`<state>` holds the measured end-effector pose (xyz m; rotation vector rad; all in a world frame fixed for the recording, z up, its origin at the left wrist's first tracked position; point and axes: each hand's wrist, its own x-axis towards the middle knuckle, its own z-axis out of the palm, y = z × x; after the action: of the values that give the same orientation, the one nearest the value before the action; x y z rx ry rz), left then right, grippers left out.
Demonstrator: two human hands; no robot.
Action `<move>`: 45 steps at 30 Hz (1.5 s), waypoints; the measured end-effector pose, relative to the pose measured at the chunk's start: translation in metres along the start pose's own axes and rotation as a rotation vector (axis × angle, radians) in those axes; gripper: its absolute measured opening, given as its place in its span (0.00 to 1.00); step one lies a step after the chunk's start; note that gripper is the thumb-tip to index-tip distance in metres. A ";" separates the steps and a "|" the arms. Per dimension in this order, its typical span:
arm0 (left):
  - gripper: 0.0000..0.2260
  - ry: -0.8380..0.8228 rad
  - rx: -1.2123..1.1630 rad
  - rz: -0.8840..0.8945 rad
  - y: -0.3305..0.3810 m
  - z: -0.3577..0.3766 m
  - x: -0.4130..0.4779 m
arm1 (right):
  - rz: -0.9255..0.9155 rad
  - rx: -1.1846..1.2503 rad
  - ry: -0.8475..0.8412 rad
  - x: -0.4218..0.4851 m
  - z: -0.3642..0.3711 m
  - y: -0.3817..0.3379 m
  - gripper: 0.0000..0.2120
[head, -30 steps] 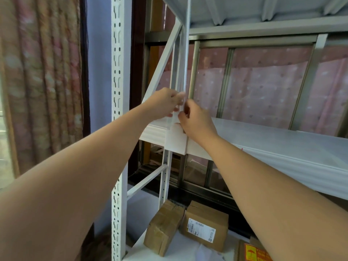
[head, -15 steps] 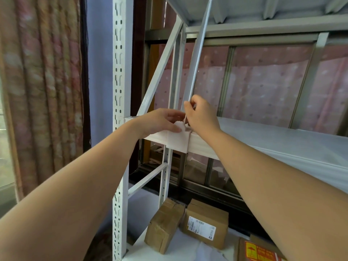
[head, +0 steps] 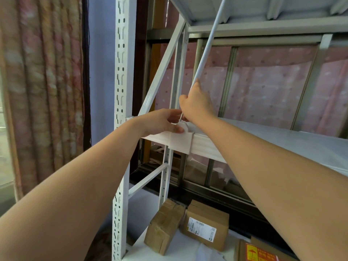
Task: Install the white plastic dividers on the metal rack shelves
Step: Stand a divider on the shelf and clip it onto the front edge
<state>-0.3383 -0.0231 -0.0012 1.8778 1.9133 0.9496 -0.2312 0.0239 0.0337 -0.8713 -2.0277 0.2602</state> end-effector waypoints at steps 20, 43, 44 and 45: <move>0.22 -0.145 0.119 -0.060 0.019 -0.004 -0.008 | 0.041 -0.142 -0.122 -0.004 -0.011 -0.017 0.35; 0.23 0.178 -0.709 0.084 0.008 -0.013 0.004 | 0.125 -0.104 -0.071 0.000 -0.007 -0.015 0.25; 0.19 0.254 -0.828 0.076 0.017 -0.013 0.003 | 0.126 -0.101 -0.069 0.002 -0.006 -0.014 0.24; 0.15 0.292 -0.897 0.088 0.028 -0.014 0.009 | 0.128 -0.105 -0.063 0.003 -0.005 -0.012 0.23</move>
<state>-0.3266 -0.0200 0.0288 1.3204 1.1713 1.7973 -0.2343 0.0167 0.0442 -1.0720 -2.0619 0.2568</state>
